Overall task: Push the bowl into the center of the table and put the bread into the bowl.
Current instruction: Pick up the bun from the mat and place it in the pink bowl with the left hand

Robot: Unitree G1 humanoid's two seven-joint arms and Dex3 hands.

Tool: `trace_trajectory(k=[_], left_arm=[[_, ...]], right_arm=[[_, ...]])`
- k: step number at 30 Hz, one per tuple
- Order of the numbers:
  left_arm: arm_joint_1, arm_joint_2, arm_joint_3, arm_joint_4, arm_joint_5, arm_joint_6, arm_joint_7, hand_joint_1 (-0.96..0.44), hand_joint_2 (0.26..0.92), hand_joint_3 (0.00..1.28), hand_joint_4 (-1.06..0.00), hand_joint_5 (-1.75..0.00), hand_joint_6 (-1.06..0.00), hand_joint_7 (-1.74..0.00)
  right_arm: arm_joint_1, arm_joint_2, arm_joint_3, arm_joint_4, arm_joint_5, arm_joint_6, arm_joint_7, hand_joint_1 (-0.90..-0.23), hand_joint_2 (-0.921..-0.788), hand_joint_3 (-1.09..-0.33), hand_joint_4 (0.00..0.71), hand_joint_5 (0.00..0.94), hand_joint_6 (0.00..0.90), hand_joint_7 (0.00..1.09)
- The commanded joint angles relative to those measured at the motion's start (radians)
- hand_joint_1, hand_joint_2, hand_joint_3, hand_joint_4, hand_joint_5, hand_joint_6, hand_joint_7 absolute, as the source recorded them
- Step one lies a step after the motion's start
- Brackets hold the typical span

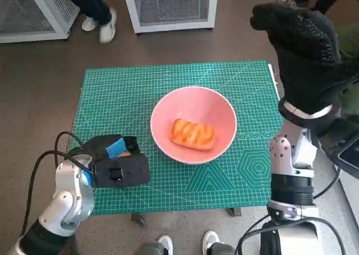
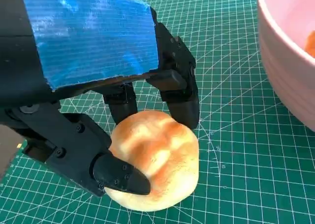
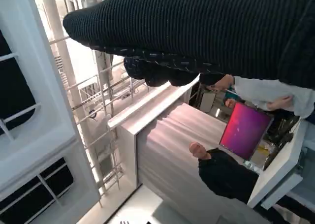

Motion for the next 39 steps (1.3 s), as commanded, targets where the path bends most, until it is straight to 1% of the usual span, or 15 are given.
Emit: trace_trajectory(k=[1,6,14,19,21,23,29,33,36,39], left_arm=[[0.017,0.009,0.027,-0.007,-0.007,-0.015,0.01,0.0,0.697,0.44,-0.69,-1.3,-0.7,-1.06],[0.014,0.018,0.054,-0.033,-0.003,-0.02,0.004,0.0,0.699,0.44,-0.69,-1.33,-0.7,-1.02],[-0.038,0.044,0.113,-0.132,0.01,0.022,-0.061,0.0,0.699,0.44,-0.71,-1.3,-0.69,-1.05],[-0.1,0.057,0.147,-0.188,0.017,0.056,-0.11,0.0,0.701,0.43,-0.72,-1.25,-0.68,-1.09],[-0.129,0.061,0.158,-0.208,0.018,0.068,-0.127,0.0,0.722,0.39,-0.73,-1.23,-0.69,-1.08],[-0.159,0.063,0.168,-0.224,0.019,0.077,-0.139,0.0,0.73,0.37,-0.73,-1.22,-0.69,-1.07],[-0.254,0.063,0.187,-0.266,0.026,0.092,-0.154,0.0,0.738,0.36,-0.71,-1.28,-0.72,-1.0],[-0.312,0.052,0.192,-0.277,0.024,0.078,-0.133,0.0,0.67,0.46,-0.74,-1.28,-0.73,-1.01],[-0.35,0.038,0.185,-0.273,0.025,0.058,-0.109,0.0,0.572,0.63,-0.75,-1.35,-0.75,-1.01],[-0.397,0.014,0.168,-0.265,0.026,0.037,-0.088,0.0,0.536,0.69,-0.75,-1.37,-0.75,-1.02]], right_arm=[[-0.001,0.005,-0.005,0.012,-0.005,-0.005,0.006,-0.658,-0.921,-0.659,0.351,0.01,0.325,0.23],[-0.002,0.005,-0.007,0.016,-0.005,-0.01,0.007,-0.658,-0.921,-0.658,0.352,0.008,0.329,0.23],[0.0,0.004,-0.007,0.015,-0.008,-0.007,0.003,-0.661,-0.921,-0.657,0.353,0.007,0.336,0.23],[-0.001,0.006,-0.006,0.02,-0.002,-0.003,0.01,-0.665,-0.921,-0.656,0.353,0.007,0.338,0.22],[0.0,0.007,-0.005,0.022,-0.002,-0.004,0.012,-0.665,-0.921,-0.656,0.353,0.006,0.338,0.22],[0.0,0.008,-0.004,0.023,-0.002,-0.004,0.014,-0.664,-0.921,-0.657,0.353,0.005,0.339,0.22],[0.003,0.006,-0.002,0.022,-0.006,0.0,0.012,-0.662,-0.921,-0.658,0.352,0.004,0.338,0.22],[0.007,0.005,0.0,0.017,-0.007,0.002,0.011,-0.662,-0.921,-0.659,0.351,0.003,0.339,0.22],[0.005,0.005,0.001,0.02,-0.008,0.002,0.011,-0.662,-0.921,-0.661,0.351,0.003,0.339,0.21],[0.006,0.004,0.002,0.019,-0.009,0.002,0.012,-0.663,-0.921,-0.662,0.351,0.003,0.338,0.21]])
